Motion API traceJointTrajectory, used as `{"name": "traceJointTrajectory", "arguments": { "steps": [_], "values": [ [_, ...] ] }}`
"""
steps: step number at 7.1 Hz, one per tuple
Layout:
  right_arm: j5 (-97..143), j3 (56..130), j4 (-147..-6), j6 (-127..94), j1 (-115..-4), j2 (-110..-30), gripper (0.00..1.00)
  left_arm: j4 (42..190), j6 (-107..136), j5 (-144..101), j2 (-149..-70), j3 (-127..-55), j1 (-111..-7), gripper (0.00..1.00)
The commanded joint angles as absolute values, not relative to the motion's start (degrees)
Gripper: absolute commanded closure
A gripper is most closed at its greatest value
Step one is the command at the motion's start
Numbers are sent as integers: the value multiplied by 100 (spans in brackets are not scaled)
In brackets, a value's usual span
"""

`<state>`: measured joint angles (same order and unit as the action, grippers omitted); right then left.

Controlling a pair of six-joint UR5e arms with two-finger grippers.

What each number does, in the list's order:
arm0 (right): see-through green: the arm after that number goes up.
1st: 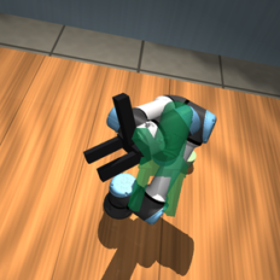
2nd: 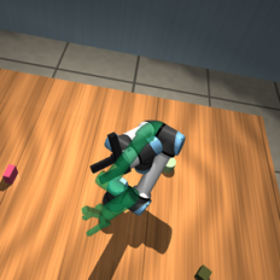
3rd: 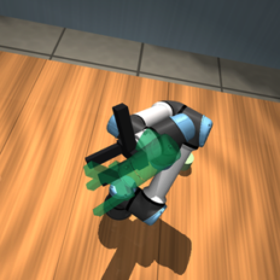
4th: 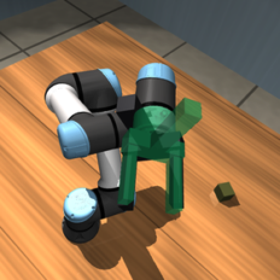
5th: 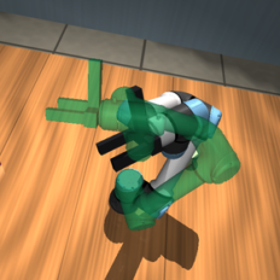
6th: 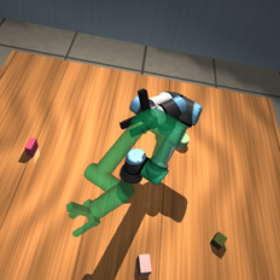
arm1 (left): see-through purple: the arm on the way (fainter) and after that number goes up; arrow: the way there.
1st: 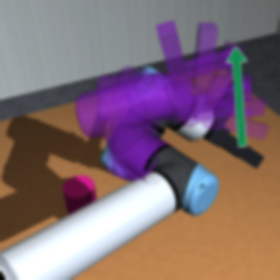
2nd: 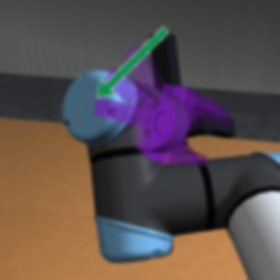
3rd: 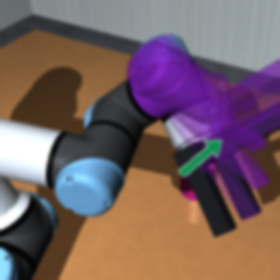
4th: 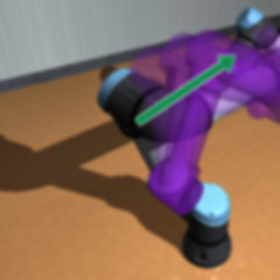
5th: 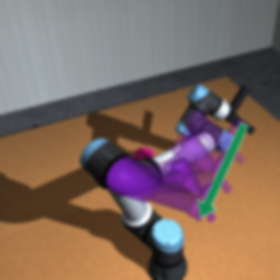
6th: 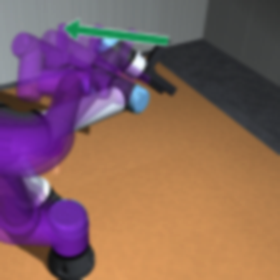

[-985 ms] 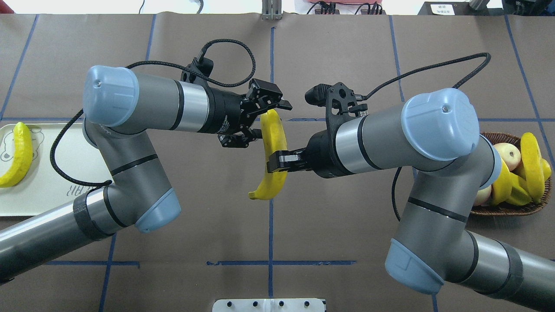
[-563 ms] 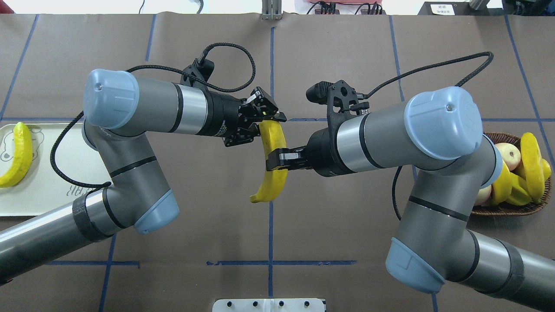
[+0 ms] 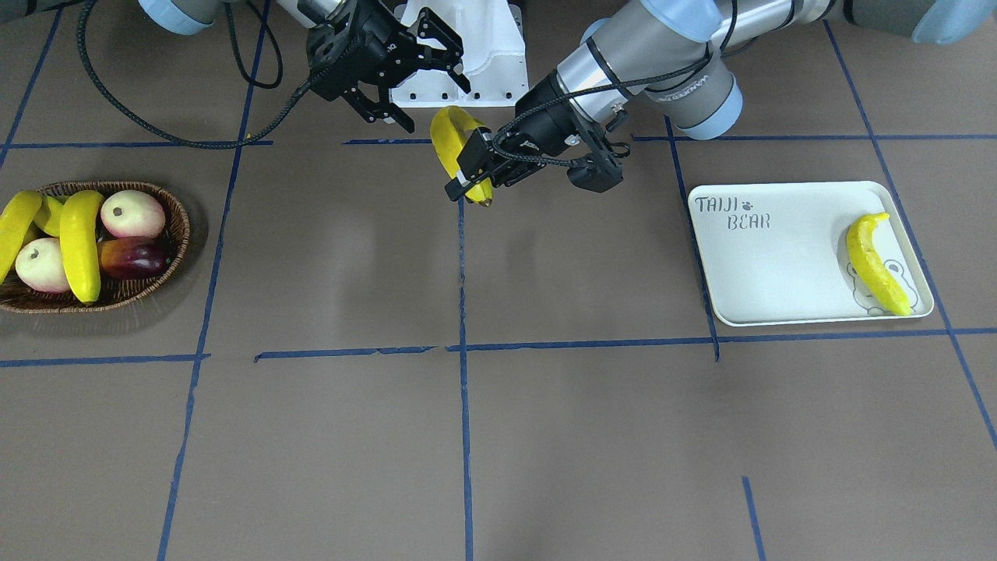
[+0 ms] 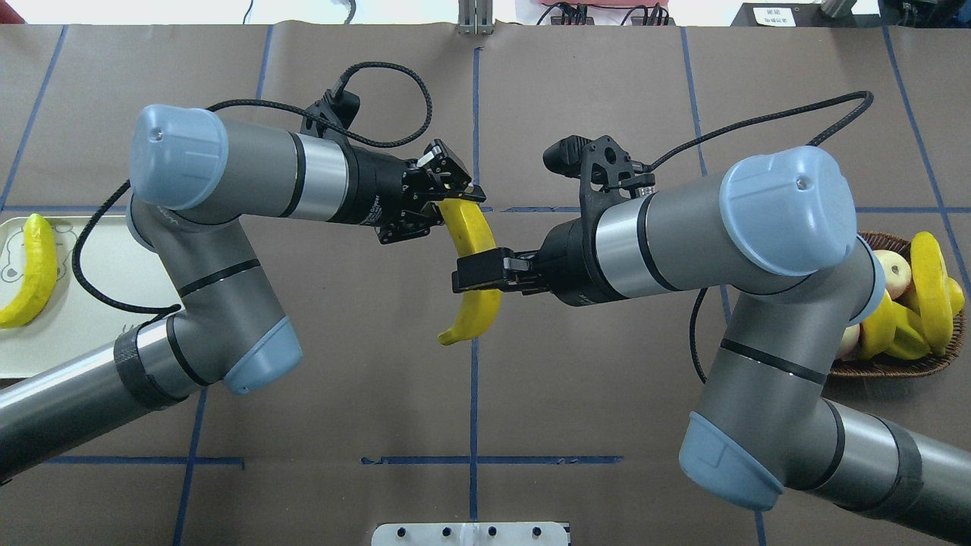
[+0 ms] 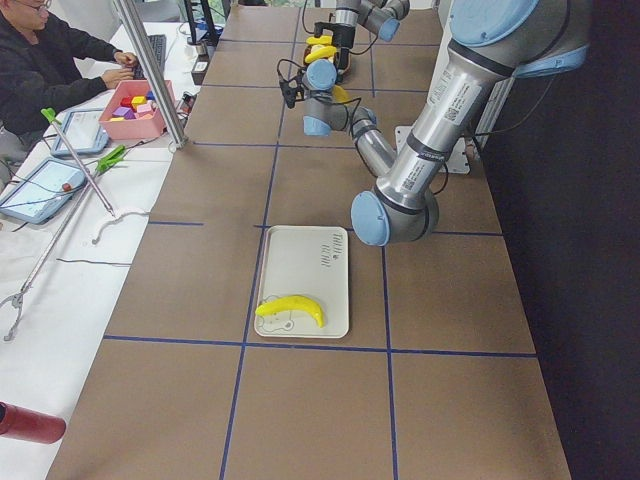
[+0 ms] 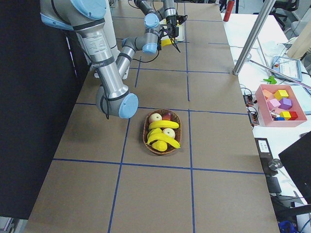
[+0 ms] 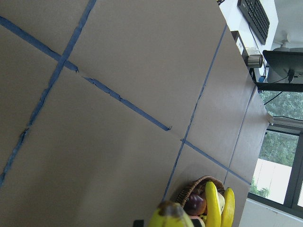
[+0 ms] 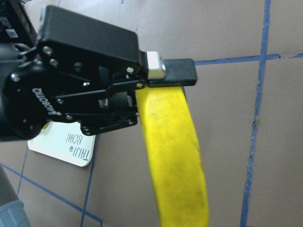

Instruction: Transfer all bananas from basket to plate

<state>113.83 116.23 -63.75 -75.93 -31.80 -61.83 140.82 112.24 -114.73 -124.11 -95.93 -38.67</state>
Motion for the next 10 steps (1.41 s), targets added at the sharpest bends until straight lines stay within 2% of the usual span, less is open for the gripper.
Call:
{"name": "traceJointTrajectory", "arguments": {
  "steps": [1,3,5,6,7,10],
  "values": [
    [11924,11654,-6407,-7594,-3671,-6379,0,13494,10525,-12553,-11842,-9624,-4671,100],
    [12452,11759,-6599,-7559,-4373,-6844,0,13342,9393,-12928,-10817,-9694,-5411,100],
    [12542,11777,-7370,-6914,-4867,-7100,0,13263,7323,-12431,-9341,-9659,-5580,100],
    [12525,11777,-8018,-6203,-5026,-7128,0,13141,6878,-12123,-8951,-9659,-5590,100],
    [12472,11777,-8520,-5570,-5132,-7163,0,13122,6856,-11920,-8765,-9685,-5581,100],
    [12445,11769,-8622,-4931,-5308,-7593,0,12956,6716,-11681,-8701,-9607,-5520,100]
  ]
}}
